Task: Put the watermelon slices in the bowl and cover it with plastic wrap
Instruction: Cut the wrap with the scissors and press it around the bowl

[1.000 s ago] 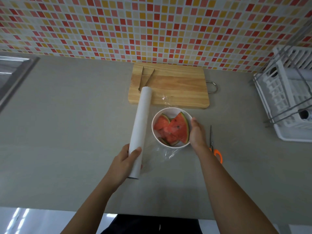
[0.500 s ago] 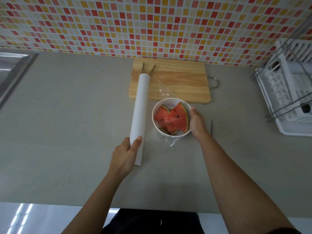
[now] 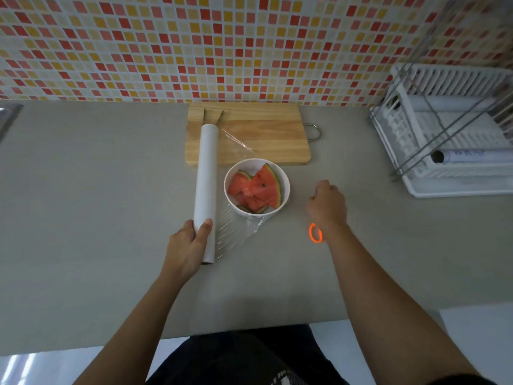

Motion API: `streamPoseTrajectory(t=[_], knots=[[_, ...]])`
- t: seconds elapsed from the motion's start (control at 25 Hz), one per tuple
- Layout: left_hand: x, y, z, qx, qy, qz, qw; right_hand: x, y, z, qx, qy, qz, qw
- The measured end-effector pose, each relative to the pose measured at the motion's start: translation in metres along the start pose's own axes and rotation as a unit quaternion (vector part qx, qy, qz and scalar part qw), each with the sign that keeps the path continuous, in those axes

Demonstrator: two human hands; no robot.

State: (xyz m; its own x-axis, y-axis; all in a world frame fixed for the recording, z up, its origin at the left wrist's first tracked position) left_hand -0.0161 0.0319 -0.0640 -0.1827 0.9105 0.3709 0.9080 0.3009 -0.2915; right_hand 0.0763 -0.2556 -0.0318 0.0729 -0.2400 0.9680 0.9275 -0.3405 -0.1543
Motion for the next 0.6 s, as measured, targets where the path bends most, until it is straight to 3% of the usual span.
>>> streamPoseTrajectory(t=[0.12, 0.32, 0.48, 0.6], knots=[[0.0, 0.0, -0.002, -0.018, 0.003, 0.0, 1.0, -0.009, -0.024, -0.031, -0.064, -0.102, 0.06, 0.991], [-0.001, 0.001, -0.002, -0.018, 0.007, 0.003, 1.0, -0.027, -0.035, -0.043, -0.09, -0.048, 0.042, 0.994], [0.002, 0.0, -0.004, -0.029, 0.007, 0.002, 1.0, -0.022, -0.032, -0.034, -0.035, -0.084, 0.041, 0.995], [0.003, 0.0, -0.004, -0.029, -0.001, 0.003, 1.0, -0.006, -0.038, -0.02, 0.01, 0.107, 0.013, 0.994]])
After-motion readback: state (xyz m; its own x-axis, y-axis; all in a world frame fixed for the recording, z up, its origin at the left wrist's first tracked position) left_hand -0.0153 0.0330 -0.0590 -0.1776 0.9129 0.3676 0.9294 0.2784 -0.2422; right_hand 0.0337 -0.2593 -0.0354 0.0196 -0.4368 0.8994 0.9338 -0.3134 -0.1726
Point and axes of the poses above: each hand's wrist, its own y-axis towards the middle knuckle, its own x-axis out of the back of the hand, z = x × y, the point moved 4 cm from there along y, towards the middle knuckle, and after that the axes turned 11 degrees about -y, right-handed, at the moved point
